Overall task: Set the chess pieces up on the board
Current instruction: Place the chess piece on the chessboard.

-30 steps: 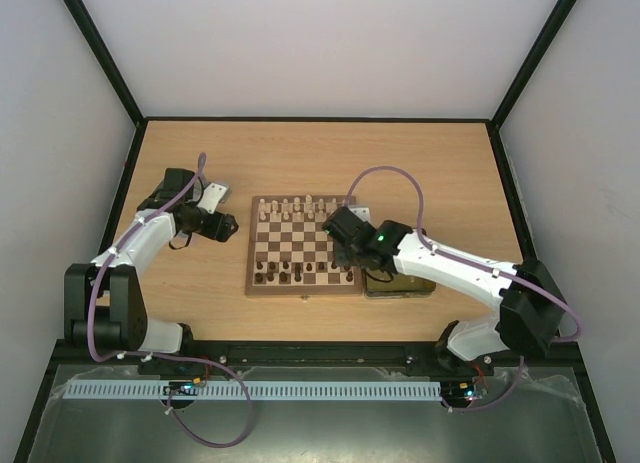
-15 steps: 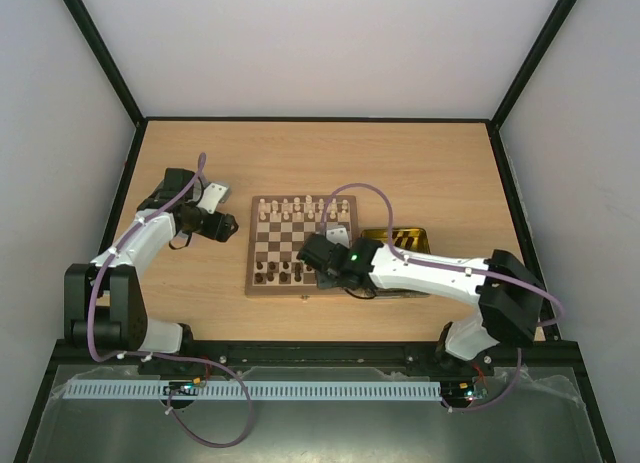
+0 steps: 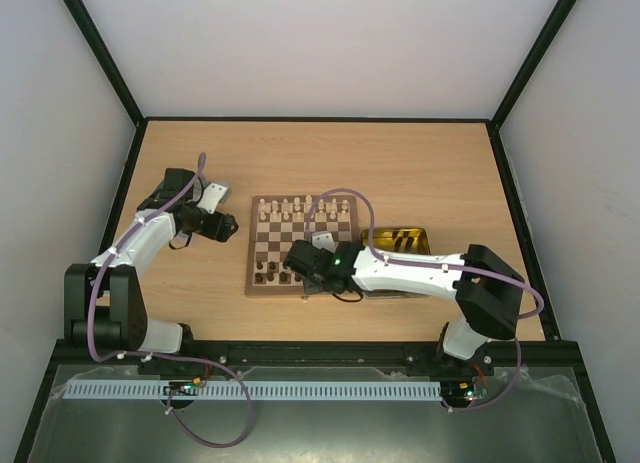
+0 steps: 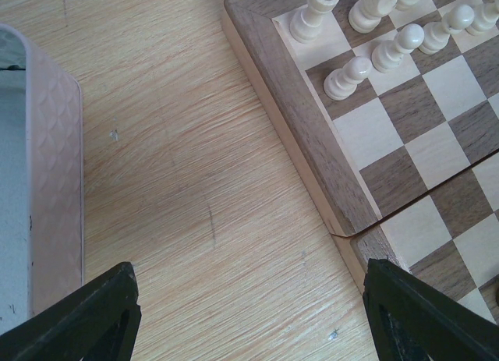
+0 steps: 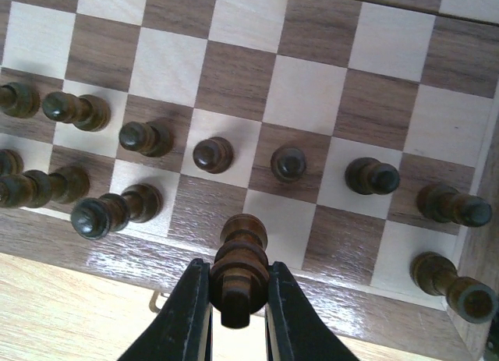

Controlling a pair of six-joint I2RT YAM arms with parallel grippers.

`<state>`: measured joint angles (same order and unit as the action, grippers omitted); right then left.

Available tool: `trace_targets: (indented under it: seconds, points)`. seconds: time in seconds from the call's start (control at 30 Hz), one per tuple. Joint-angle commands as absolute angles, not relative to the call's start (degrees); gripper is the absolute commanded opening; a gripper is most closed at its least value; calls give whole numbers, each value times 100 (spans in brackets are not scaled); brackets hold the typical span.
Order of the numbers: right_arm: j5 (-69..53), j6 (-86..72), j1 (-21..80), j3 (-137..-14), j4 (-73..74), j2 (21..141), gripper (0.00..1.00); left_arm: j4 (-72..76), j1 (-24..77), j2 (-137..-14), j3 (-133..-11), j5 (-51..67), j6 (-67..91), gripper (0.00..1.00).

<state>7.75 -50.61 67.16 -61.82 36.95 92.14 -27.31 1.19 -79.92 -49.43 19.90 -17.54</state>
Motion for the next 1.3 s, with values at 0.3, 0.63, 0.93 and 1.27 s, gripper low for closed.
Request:
trace_targets:
  seconds: [0.3,0.63,0.93,1.27]
  points:
    - [915,-5028,6759,-6620,3709,9521,2,-2728,79,-7985,-4869,2013,-1784,79]
    - [844,-4986,6763,-6641,3647,9641,2,-2733,79,-7985,-4877,2018,-1790,79]
    - [801,-4982,6759,-6615,3543,9749,2,-2742,79,-7978,-4873,2017,-1793,79]
    - [705,-4992,6759,-6574,3449,9783,2,-2742,79,-7975,-4873,2019,-1793,79]
